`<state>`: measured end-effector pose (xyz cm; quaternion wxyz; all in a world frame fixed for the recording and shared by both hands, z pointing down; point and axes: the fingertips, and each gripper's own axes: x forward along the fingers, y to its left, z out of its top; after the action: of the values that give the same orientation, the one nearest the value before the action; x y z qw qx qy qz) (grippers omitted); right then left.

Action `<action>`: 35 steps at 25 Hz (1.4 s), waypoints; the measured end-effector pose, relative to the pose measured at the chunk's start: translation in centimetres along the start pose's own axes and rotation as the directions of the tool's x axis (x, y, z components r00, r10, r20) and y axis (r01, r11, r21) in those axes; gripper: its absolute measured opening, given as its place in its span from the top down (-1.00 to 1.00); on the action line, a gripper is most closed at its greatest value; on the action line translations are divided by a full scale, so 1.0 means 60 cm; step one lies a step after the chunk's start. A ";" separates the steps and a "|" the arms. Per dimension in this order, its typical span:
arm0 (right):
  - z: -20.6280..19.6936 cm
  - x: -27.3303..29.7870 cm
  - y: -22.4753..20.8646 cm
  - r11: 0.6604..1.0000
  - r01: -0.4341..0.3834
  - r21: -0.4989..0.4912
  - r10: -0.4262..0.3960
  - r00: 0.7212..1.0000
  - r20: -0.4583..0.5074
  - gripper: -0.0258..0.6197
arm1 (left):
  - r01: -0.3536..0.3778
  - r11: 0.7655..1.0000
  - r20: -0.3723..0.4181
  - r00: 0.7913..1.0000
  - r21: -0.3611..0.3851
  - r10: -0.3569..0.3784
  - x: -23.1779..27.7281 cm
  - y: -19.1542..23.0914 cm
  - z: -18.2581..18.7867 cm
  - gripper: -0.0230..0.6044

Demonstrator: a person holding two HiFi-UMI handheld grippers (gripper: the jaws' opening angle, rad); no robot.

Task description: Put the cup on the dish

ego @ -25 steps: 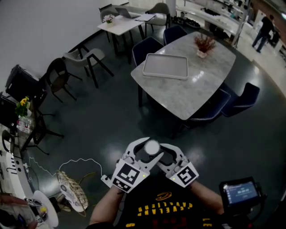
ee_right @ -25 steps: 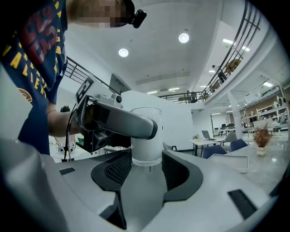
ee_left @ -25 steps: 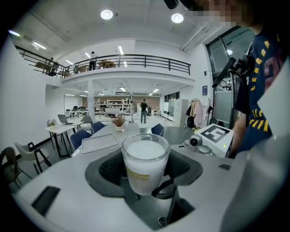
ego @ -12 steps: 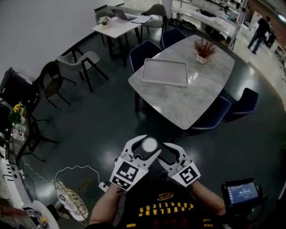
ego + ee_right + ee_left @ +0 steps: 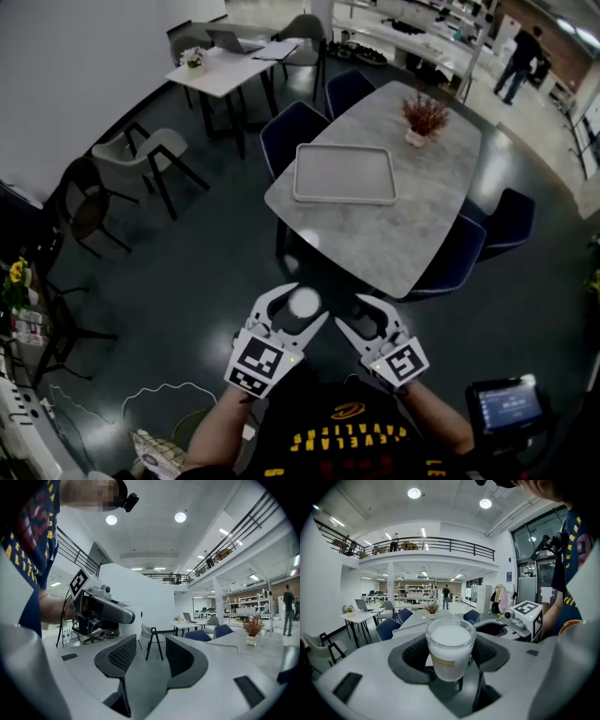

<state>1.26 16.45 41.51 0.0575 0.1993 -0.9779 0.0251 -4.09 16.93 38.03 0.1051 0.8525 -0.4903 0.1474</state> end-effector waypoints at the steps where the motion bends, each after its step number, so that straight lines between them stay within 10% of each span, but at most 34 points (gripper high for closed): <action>1: 0.005 0.011 -0.005 1.000 0.017 0.000 -0.017 1.000 0.004 0.31 | 0.006 1.000 0.000 1.000 0.002 -0.006 -0.001 0.016 0.000 0.09; 21: 0.016 0.147 -0.067 0.992 0.113 0.050 -0.112 0.994 -0.008 0.31 | 0.055 0.998 -0.007 0.998 -0.013 -0.056 0.029 0.177 0.002 0.09; 35: 0.025 0.238 -0.245 0.994 0.084 0.063 -0.085 0.996 0.016 0.31 | -0.010 1.000 -0.011 1.000 -0.023 0.010 0.171 0.290 0.049 0.09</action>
<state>-6.19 -2.70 42.17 0.0429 0.2423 -0.9679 0.0513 -13.87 -0.89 39.53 0.1167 0.8481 -0.4956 0.1468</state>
